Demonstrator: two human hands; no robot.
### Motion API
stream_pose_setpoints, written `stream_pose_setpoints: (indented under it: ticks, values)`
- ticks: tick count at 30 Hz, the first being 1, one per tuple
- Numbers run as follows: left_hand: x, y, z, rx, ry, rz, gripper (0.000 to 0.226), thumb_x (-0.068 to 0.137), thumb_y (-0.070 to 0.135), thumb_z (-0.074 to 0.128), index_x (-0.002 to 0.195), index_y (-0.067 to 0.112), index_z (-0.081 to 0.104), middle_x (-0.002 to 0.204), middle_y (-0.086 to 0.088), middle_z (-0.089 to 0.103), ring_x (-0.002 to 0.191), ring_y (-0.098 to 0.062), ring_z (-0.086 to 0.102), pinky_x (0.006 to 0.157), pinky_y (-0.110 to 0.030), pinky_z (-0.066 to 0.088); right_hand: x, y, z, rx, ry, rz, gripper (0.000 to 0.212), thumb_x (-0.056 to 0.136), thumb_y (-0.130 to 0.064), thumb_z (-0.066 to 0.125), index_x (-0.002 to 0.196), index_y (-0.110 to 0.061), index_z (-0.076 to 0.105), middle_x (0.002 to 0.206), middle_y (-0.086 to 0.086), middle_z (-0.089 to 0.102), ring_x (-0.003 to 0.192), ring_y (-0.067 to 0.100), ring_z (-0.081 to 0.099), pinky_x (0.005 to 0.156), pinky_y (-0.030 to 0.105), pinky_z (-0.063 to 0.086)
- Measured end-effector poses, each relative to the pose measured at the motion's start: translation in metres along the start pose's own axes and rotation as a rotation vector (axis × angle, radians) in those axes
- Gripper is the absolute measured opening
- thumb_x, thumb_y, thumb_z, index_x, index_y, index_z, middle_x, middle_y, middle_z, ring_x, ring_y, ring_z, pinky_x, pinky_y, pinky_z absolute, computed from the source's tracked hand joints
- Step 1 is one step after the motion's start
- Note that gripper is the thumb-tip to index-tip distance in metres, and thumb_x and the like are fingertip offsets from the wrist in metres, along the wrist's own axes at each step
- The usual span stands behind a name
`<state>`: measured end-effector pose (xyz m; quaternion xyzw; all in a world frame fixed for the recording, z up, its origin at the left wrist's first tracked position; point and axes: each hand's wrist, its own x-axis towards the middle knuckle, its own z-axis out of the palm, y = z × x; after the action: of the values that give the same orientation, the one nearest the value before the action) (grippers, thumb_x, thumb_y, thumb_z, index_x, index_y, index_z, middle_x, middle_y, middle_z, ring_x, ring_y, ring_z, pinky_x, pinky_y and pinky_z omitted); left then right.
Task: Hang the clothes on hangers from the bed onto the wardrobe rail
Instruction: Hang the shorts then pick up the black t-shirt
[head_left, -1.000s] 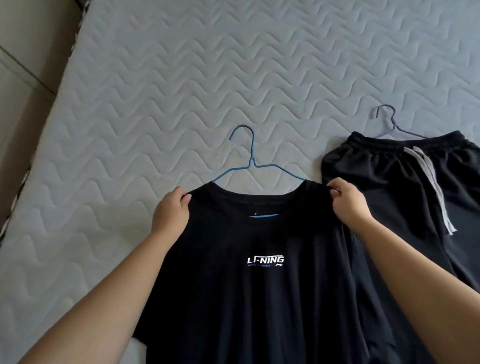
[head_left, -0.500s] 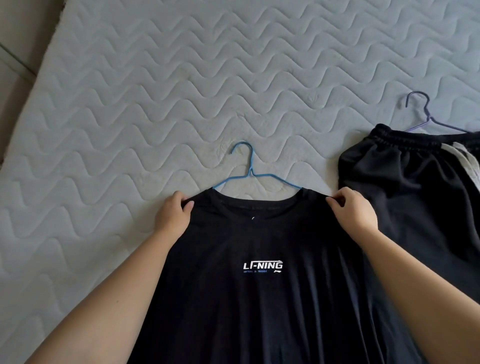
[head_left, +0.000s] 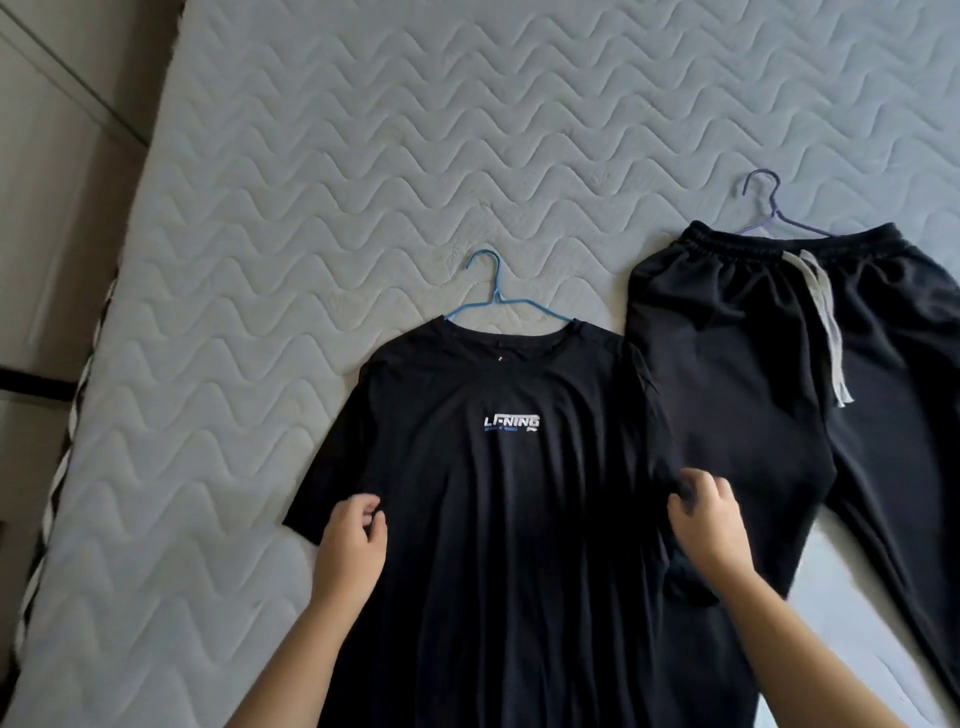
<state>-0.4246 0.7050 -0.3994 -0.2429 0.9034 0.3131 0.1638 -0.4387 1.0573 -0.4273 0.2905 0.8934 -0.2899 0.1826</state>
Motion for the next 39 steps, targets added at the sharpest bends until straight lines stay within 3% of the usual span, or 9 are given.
stream_pose_setpoints:
  ticks: [3,7,10,14,17,24,30,35,39]
  values:
    - [-0.063,-0.027,0.004,-0.028,-0.069,-0.134,0.022,0.091,0.013,0.047,0.111,0.01,0.056,0.108,-0.006,0.06,0.091,-0.014,0.054,0.077,-0.026,0.041,-0.058,0.044,-0.002,0.008,-0.035,0.056,0.036,0.085,-0.007,0.054,0.121,-0.003,0.052,0.116,0.02,0.052,0.106,0.038,0.054,0.088,0.041,0.043]
    - [-0.131,-0.044,0.016,-0.05,-0.169,-0.269,0.023,0.091,0.012,0.046,0.111,0.008,0.056,0.111,-0.011,0.062,0.102,-0.026,0.058,0.079,-0.027,0.041,-0.127,0.097,-0.008,0.061,-0.093,0.181,0.029,0.085,-0.005,0.051,0.114,0.002,0.055,0.111,0.024,0.056,0.104,0.038,0.055,0.089,0.043,0.044]
    - [-0.174,-0.047,0.019,-0.046,-0.249,-0.345,0.022,0.091,0.012,0.046,0.11,0.007,0.057,0.112,-0.013,0.062,0.101,-0.028,0.058,0.075,-0.027,0.038,-0.171,0.124,-0.021,0.197,-0.128,0.343,0.033,0.088,-0.008,0.05,0.119,0.002,0.051,0.121,0.023,0.057,0.11,0.036,0.055,0.087,0.04,0.042]
    - [-0.212,-0.05,0.016,-0.044,-0.328,-0.366,0.014,0.089,0.013,0.046,0.097,0.015,0.058,0.107,-0.013,0.064,0.095,-0.029,0.06,0.076,-0.032,0.044,-0.208,0.15,-0.044,0.258,-0.19,0.476,0.034,0.088,-0.012,0.05,0.121,-0.003,0.052,0.122,0.018,0.059,0.102,0.032,0.055,0.077,0.033,0.037]
    - [-0.233,-0.054,0.013,-0.066,-0.353,-0.331,0.012,0.089,0.014,0.046,0.086,0.022,0.054,0.101,-0.011,0.064,0.089,-0.028,0.062,0.078,-0.035,0.047,-0.223,0.165,-0.061,0.264,-0.22,0.484,0.033,0.088,-0.015,0.05,0.119,-0.005,0.055,0.119,0.015,0.06,0.101,0.031,0.056,0.079,0.033,0.04]
    - [-0.275,-0.08,-0.001,-0.093,-0.333,-0.308,0.022,0.087,0.011,0.047,0.072,0.027,0.052,0.099,-0.012,0.065,0.092,-0.03,0.063,0.083,-0.036,0.047,-0.249,0.199,-0.08,0.266,-0.224,0.449,0.032,0.089,-0.016,0.051,0.119,-0.004,0.055,0.108,0.013,0.059,0.1,0.031,0.058,0.06,0.027,0.036]
    - [-0.313,-0.134,-0.025,-0.12,-0.295,-0.332,0.013,0.09,0.018,0.043,0.083,0.018,0.054,0.1,-0.01,0.063,0.092,-0.028,0.062,0.075,-0.032,0.045,-0.283,0.198,-0.069,0.224,-0.235,0.356,0.013,0.091,-0.012,0.049,0.097,-0.005,0.058,0.077,0.008,0.055,0.073,0.024,0.048,0.052,0.023,0.027]
    - [-0.364,-0.214,-0.047,-0.274,-0.192,-0.427,0.014,0.088,0.012,0.044,0.083,0.016,0.056,0.091,-0.008,0.063,0.091,-0.03,0.063,0.083,-0.035,0.047,-0.323,0.155,-0.036,0.067,-0.295,0.139,0.015,0.088,-0.012,0.053,0.096,-0.005,0.063,0.079,0.009,0.059,0.078,0.023,0.052,0.059,0.028,0.035]
    - [-0.435,-0.296,-0.063,-0.529,-0.076,-0.579,0.015,0.091,0.008,0.045,0.088,0.006,0.06,0.078,-0.008,0.061,0.074,-0.027,0.06,0.077,-0.036,0.047,-0.371,0.111,0.014,-0.139,-0.388,-0.09,0.014,0.078,-0.017,0.059,0.066,-0.011,0.059,0.062,0.005,0.054,0.065,0.021,0.05,0.069,0.032,0.038]
